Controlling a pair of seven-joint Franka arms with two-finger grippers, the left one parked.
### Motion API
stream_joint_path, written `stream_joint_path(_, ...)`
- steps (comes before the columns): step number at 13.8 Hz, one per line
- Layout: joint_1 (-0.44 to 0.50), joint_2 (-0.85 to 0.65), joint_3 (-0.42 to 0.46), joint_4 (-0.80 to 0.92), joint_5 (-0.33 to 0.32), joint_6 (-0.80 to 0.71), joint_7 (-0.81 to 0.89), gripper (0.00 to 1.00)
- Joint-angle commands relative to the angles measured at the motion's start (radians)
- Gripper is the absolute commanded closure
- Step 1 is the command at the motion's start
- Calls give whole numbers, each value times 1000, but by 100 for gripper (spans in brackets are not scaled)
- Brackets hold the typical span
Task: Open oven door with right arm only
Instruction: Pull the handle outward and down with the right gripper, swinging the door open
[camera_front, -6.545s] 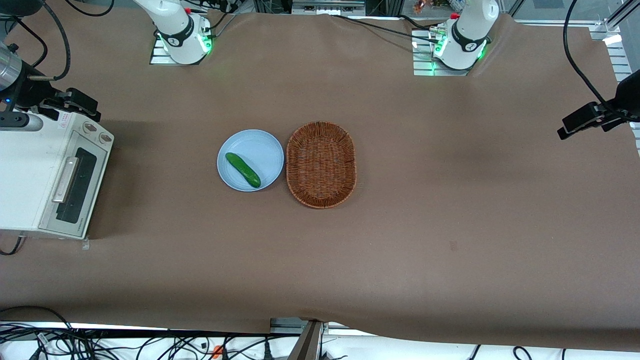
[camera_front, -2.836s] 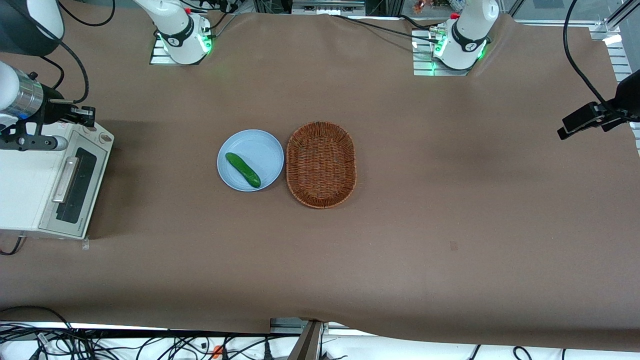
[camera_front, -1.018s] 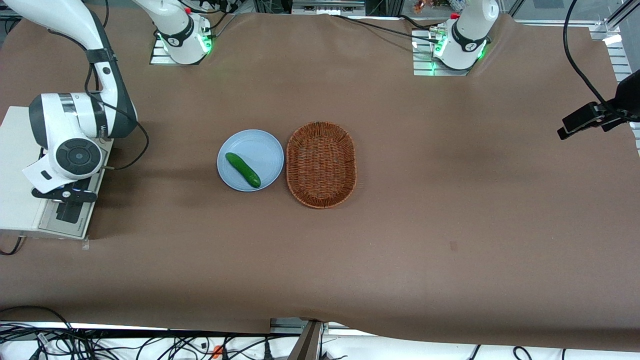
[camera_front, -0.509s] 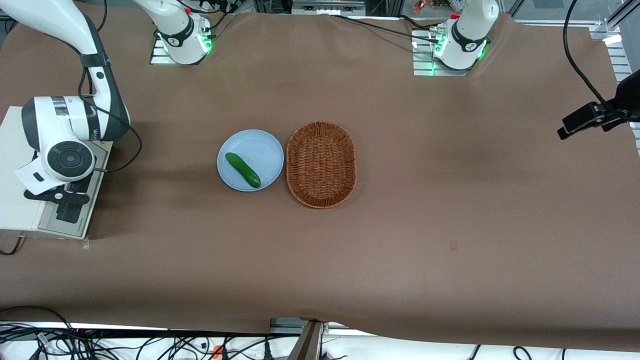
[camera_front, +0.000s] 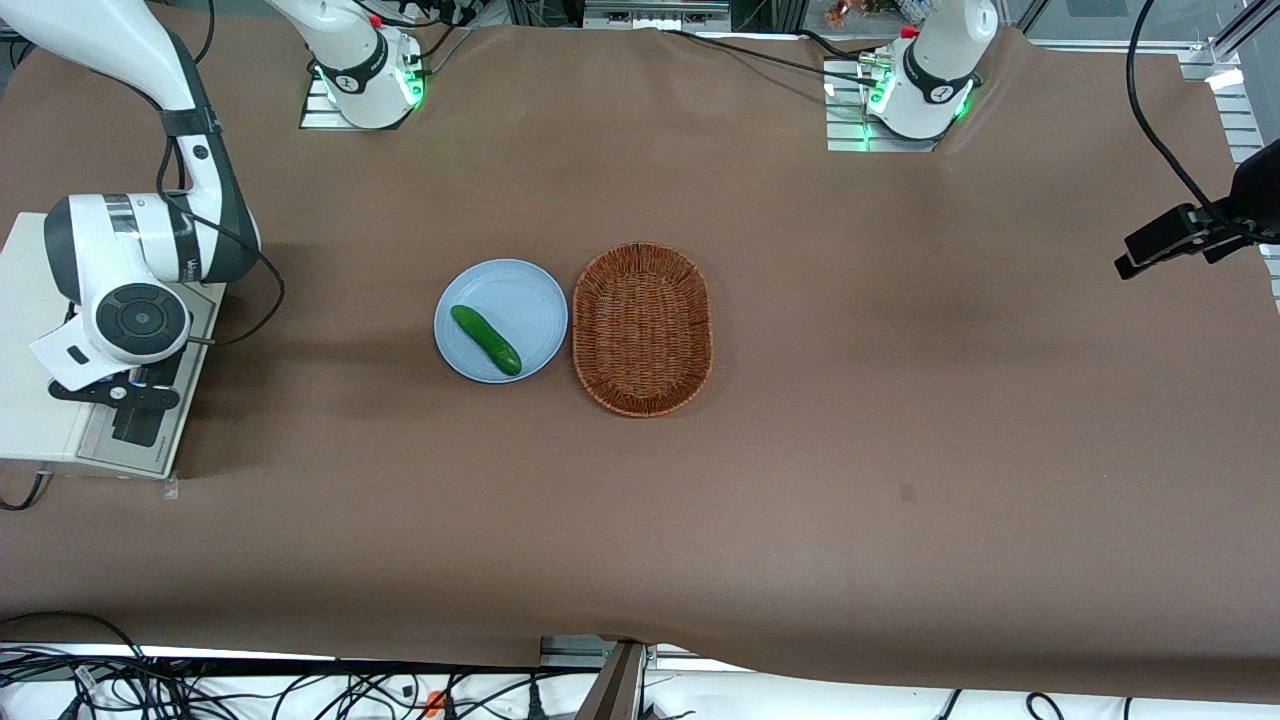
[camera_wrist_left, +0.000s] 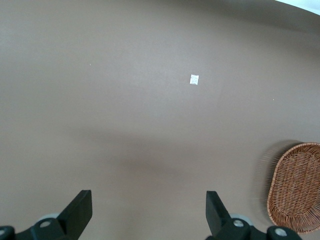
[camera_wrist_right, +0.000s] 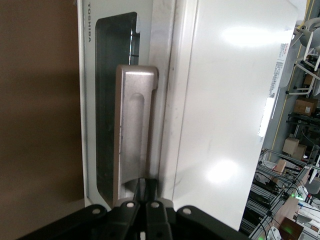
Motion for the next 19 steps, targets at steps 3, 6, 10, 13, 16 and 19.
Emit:
stream_joint_path(3, -10, 28, 7, -6, -13, 38, 15, 100)
stream_joint_path(6, -6, 36, 8, -4, -6, 37, 25, 100)
stream_joint_path(10, 20, 37, 13, -11, -2, 34, 76, 100)
stream_joint_path(13, 29, 40, 16, -11, 1, 35, 88, 100)
stream_joint_path(16, 43, 59, 17, -9, 46, 49, 103, 100)
stream_joint_path(19, 54, 80, 17, -4, 46, 60, 128, 100)
